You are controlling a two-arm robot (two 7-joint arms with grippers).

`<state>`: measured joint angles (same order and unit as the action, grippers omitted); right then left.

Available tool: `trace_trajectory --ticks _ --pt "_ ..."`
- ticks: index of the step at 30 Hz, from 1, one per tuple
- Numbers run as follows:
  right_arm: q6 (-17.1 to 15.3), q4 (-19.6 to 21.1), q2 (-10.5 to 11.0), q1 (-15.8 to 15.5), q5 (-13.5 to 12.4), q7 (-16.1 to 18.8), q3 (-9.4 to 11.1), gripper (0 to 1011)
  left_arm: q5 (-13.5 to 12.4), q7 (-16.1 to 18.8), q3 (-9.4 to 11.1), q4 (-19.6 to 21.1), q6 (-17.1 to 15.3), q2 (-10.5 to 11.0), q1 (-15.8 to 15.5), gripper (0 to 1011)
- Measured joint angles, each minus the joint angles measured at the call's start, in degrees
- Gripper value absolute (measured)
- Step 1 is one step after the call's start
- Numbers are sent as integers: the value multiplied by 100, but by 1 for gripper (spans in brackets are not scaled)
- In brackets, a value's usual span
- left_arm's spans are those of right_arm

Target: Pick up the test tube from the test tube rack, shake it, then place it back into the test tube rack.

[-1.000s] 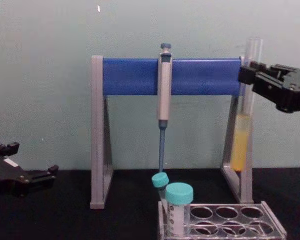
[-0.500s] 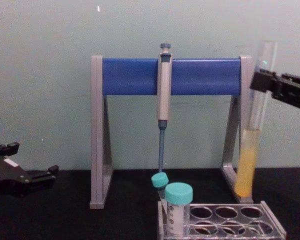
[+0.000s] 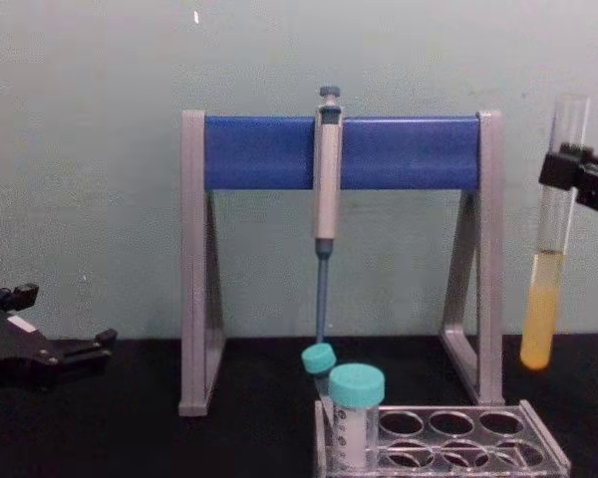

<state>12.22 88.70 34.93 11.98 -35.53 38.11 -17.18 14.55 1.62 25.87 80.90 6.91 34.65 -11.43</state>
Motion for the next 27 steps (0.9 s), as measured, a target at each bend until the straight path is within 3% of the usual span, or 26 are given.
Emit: trace_trajectory --ticks 6,12,18,27 --pt "164 -90 -356 70 265 -406 60 230 0 0 0 0 0 0 0 1001" --pt "240 -134 -570 137 323 -403 50 230 0 0 0 0 0 0 0 1001" --pt "296 -137 -655 162 283 -198 -5 230 0 0 0 0 0 0 0 1001" --pt "318 -135 -600 180 192 124 -134 230 0 0 0 0 0 0 0 1001"
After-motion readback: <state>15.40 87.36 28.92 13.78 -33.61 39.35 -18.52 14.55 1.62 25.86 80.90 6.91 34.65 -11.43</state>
